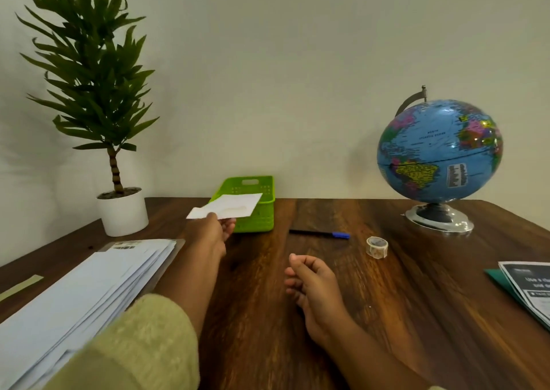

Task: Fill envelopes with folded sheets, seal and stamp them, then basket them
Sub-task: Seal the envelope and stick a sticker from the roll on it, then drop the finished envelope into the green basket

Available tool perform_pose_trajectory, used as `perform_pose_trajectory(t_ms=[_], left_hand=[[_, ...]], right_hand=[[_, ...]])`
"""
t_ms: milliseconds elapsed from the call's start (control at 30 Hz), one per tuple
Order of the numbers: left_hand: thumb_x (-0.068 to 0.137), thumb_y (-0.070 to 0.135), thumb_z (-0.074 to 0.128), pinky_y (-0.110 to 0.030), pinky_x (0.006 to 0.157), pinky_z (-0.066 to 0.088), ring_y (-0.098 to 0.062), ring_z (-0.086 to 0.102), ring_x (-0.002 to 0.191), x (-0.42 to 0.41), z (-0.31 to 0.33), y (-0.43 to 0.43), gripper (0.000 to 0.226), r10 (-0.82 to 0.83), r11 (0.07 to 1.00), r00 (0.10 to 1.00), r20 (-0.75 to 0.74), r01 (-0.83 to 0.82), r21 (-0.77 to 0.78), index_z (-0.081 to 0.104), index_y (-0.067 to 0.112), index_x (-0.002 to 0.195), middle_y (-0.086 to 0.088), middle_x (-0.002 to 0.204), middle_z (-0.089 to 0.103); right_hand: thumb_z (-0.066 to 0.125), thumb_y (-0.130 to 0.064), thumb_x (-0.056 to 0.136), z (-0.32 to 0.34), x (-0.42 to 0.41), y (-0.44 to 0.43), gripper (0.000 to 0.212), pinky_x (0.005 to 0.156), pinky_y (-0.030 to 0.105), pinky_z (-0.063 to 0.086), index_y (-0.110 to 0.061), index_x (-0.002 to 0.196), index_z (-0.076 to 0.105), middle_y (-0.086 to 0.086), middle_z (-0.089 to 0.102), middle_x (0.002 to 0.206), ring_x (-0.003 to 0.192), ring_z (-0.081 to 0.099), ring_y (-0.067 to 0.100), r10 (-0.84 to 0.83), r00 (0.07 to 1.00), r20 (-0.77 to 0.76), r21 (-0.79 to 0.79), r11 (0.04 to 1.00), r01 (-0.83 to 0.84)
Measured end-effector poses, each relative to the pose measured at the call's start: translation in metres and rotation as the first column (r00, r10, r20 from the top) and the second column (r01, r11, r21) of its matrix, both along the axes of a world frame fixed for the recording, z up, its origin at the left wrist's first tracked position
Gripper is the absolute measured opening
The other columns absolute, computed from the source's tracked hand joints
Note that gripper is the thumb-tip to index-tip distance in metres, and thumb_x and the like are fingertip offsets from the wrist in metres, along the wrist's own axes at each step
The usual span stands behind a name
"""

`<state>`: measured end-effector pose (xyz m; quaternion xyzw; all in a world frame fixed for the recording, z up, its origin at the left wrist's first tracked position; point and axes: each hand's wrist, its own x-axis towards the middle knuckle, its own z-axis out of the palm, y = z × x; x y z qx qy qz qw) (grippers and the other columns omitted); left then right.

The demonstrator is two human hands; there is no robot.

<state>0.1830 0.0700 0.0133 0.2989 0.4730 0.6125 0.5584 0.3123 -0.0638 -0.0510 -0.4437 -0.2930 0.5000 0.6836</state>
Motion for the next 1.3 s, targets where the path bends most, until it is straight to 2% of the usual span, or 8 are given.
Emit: perform_pose_trajectory(t_ms=[133, 267, 333, 400, 500, 600, 1000, 1300], left_hand=[[0.096, -0.005, 0.019, -0.01, 0.036, 0.044, -0.008, 0.055, 0.032, 0.004, 0.004, 0.039, 0.039, -0.092, 0.996, 0.99, -0.11, 0.091, -0.016, 0.039, -0.01, 0.129, -0.011, 0.06, 0.053], [0.099, -0.002, 0.023, -0.001, 0.074, 0.042, -0.013, 0.056, 0.039, 0.015, 0.005, 0.064, 0.025, -0.111, 0.994, 0.978, -0.174, 0.113, 0.003, 0.048, -0.004, 0.1, -0.011, 0.06, 0.047], [0.099, 0.0, 0.029, -0.007, 0.048, 0.042, -0.006, 0.051, 0.029, 0.022, 0.003, 0.073, 0.027, -0.113, 0.993, 0.967, -0.227, 0.114, -0.006, 0.045, -0.002, 0.077, -0.007, 0.041, 0.05], [0.096, 0.002, 0.038, -0.014, 0.049, 0.039, -0.012, 0.055, 0.047, 0.03, 0.004, 0.075, 0.014, -0.068, 0.997, 0.941, -0.33, 0.073, 0.001, 0.05, -0.006, 0.1, -0.005, 0.043, 0.056], [0.084, 0.001, 0.056, -0.036, 0.085, 0.05, -0.036, 0.06, 0.097, 0.031, -0.001, 0.085, 0.04, 0.158, 0.984, 0.712, -0.684, -0.058, 0.167, 0.043, 0.003, 0.121, -0.023, 0.105, 0.064], [0.087, 0.005, 0.055, -0.036, 0.095, 0.043, -0.034, 0.055, 0.114, 0.031, -0.006, 0.091, 0.03, 0.142, 0.983, 0.405, -0.903, 0.047, 0.176, 0.06, 0.0, 0.116, -0.021, 0.123, 0.06], [0.079, 0.007, 0.064, -0.038, 0.088, 0.046, -0.035, 0.055, 0.107, -0.015, -0.022, 0.043, 0.034, 0.158, 0.96, 0.276, -0.948, 0.183, 0.213, 0.054, 0.006, 0.111, -0.02, 0.118, 0.057], [0.085, 0.014, 0.063, -0.037, 0.089, 0.048, -0.028, 0.061, 0.102, -0.127, -0.048, -0.035, 0.028, 0.274, 0.962, -0.077, -0.958, 0.017, 0.274, 0.063, 0.01, 0.113, -0.013, 0.116, 0.064]], right_hand=[[0.063, -0.016, 0.087, -0.003, -0.001, 0.003, 0.019, 0.054, 0.023, 0.047, -0.004, 0.101, 0.059, 0.007, 0.061, 0.075, 0.059, 0.054, 0.012, 0.021, 0.999, 0.027, 0.007, 1.0, -0.022], [0.064, -0.017, 0.086, -0.005, -0.001, 0.006, 0.018, 0.055, 0.025, 0.047, -0.006, 0.1, 0.06, 0.007, 0.062, 0.074, 0.059, 0.055, 0.012, 0.032, 0.998, 0.052, 0.016, 0.999, -0.033], [0.064, -0.018, 0.085, -0.006, 0.0, 0.006, 0.019, 0.056, 0.026, 0.047, -0.007, 0.1, 0.061, 0.007, 0.063, 0.075, 0.06, 0.056, 0.013, 0.036, 0.997, 0.068, 0.017, 0.999, -0.038], [0.064, -0.019, 0.085, -0.006, 0.0, 0.007, 0.019, 0.056, 0.026, 0.048, -0.007, 0.099, 0.061, 0.007, 0.063, 0.076, 0.061, 0.056, 0.013, 0.04, 0.996, 0.079, 0.014, 0.999, -0.041], [0.064, -0.017, 0.085, -0.006, 0.0, 0.008, 0.017, 0.055, 0.025, 0.047, -0.008, 0.098, 0.061, 0.006, 0.063, 0.074, 0.059, 0.056, 0.012, 0.037, 0.996, 0.086, 0.018, 0.999, -0.038], [0.064, -0.017, 0.085, -0.007, 0.0, 0.008, 0.015, 0.056, 0.026, 0.047, -0.009, 0.097, 0.062, 0.005, 0.064, 0.073, 0.06, 0.056, 0.012, 0.046, 0.992, 0.114, 0.025, 0.998, -0.049], [0.063, -0.014, 0.086, -0.007, -0.005, 0.002, 0.007, 0.056, 0.026, 0.045, -0.009, 0.091, 0.062, 0.004, 0.063, 0.069, 0.058, 0.055, 0.011, 0.071, 0.968, 0.241, 0.028, 0.996, -0.08], [0.065, -0.01, 0.084, -0.008, -0.015, -0.007, 0.007, 0.064, 0.034, 0.053, -0.016, 0.081, 0.062, 0.007, 0.064, 0.074, 0.065, 0.059, 0.015, 0.058, 0.777, 0.627, 0.019, 0.996, -0.09]])
